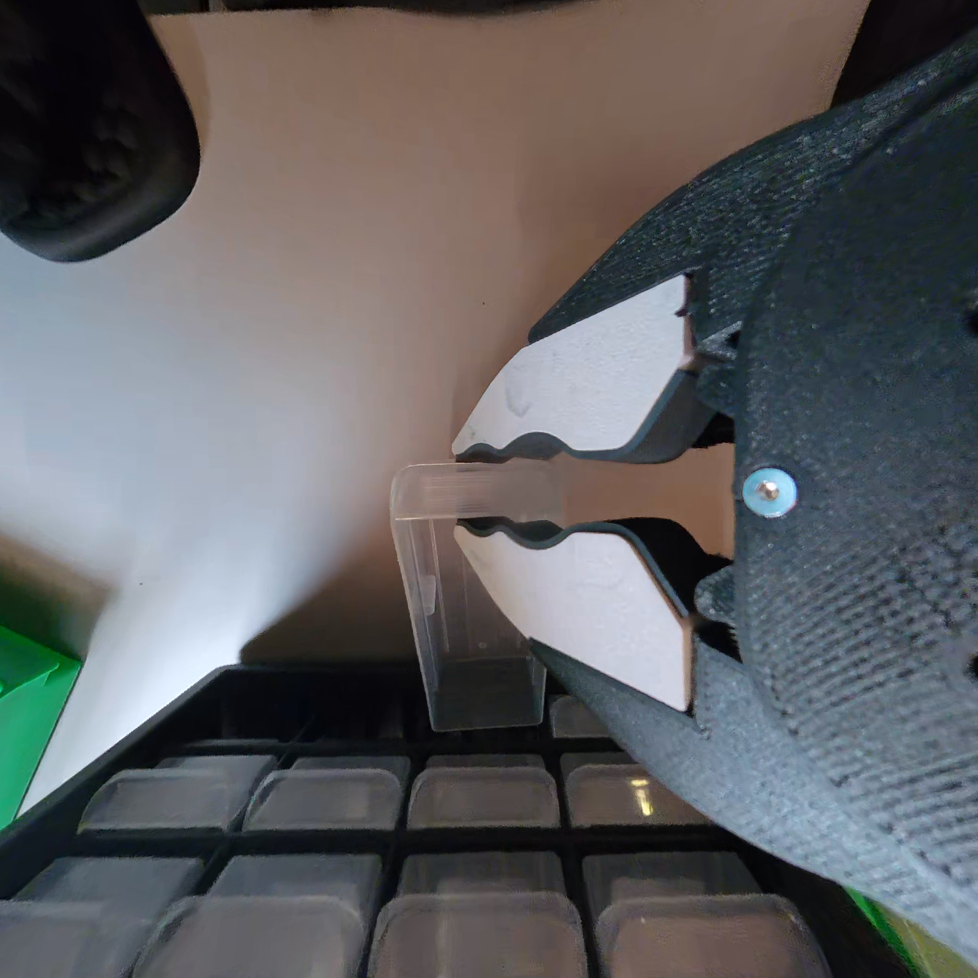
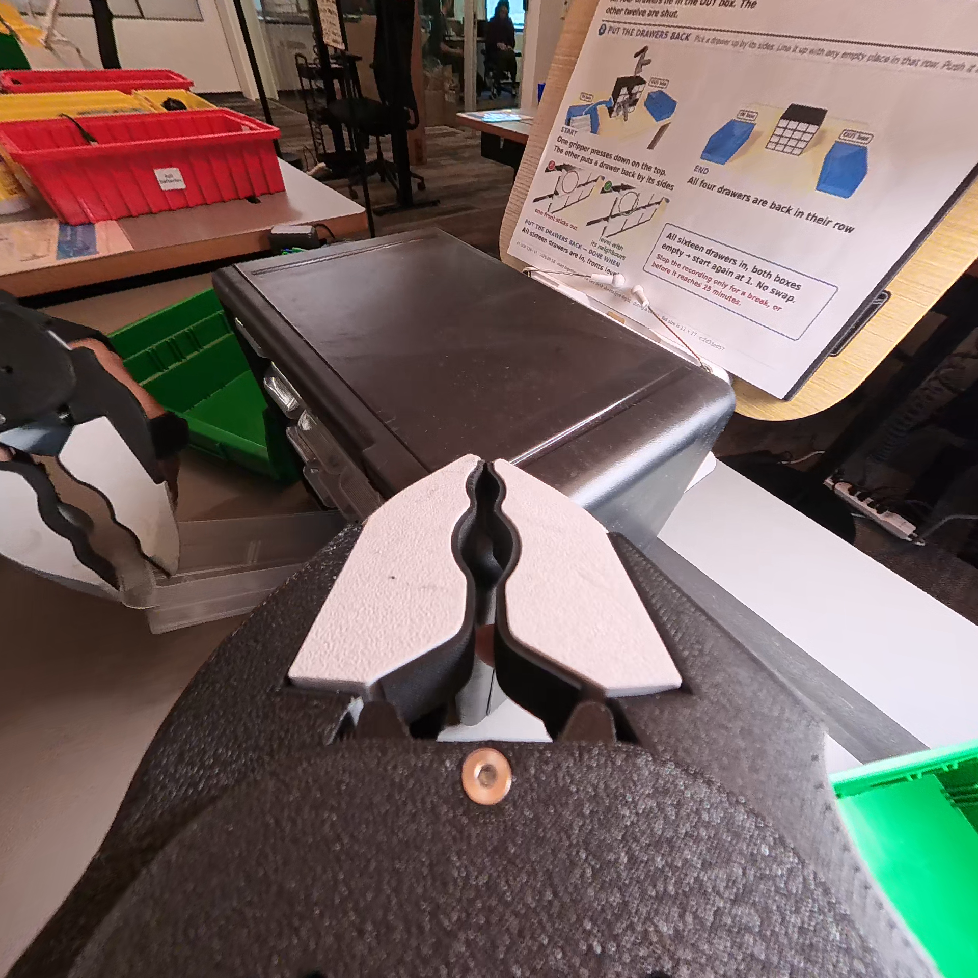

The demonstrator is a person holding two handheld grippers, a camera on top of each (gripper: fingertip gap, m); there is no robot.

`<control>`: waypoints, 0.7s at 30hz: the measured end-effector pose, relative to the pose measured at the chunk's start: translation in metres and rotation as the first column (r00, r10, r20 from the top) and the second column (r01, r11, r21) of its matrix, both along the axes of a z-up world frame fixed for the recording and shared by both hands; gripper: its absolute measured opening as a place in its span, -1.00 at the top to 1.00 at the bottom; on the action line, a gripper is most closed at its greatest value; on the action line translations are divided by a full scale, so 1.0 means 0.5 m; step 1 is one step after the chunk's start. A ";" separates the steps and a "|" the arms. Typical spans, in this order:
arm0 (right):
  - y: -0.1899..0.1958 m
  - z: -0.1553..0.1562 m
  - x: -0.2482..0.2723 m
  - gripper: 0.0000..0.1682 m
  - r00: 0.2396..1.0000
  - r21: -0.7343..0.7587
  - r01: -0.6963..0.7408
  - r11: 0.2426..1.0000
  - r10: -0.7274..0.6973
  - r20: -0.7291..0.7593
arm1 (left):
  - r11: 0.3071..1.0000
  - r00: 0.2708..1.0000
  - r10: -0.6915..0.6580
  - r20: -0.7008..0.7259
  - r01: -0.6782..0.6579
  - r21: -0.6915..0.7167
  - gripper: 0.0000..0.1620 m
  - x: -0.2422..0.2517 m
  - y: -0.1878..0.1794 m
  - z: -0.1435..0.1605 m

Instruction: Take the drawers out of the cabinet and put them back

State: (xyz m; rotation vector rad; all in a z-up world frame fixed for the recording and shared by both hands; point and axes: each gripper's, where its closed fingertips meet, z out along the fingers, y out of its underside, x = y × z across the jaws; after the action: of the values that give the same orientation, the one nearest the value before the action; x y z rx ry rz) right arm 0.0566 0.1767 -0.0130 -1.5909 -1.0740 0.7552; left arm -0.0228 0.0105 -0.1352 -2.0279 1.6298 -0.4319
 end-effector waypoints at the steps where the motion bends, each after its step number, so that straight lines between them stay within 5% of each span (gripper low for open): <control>1: 0.000 0.000 0.000 1.00 1.000 0.000 0.000 1.000 0.000 0.000 | 1.000 1.000 0.011 -0.012 -0.011 0.024 0.76 0.002 0.004 0.003; 21: 0.001 0.000 -0.001 1.00 1.000 -0.012 -0.016 1.000 0.015 -0.014 | 0.966 0.991 0.034 -0.131 0.001 0.258 0.78 -0.037 0.026 -0.131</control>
State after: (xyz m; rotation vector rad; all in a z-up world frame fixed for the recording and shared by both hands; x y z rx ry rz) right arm 0.0560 0.1772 -0.0131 -1.5866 -1.0747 0.7832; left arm -0.0411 0.0234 -0.2008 -1.9065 1.6501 -0.0713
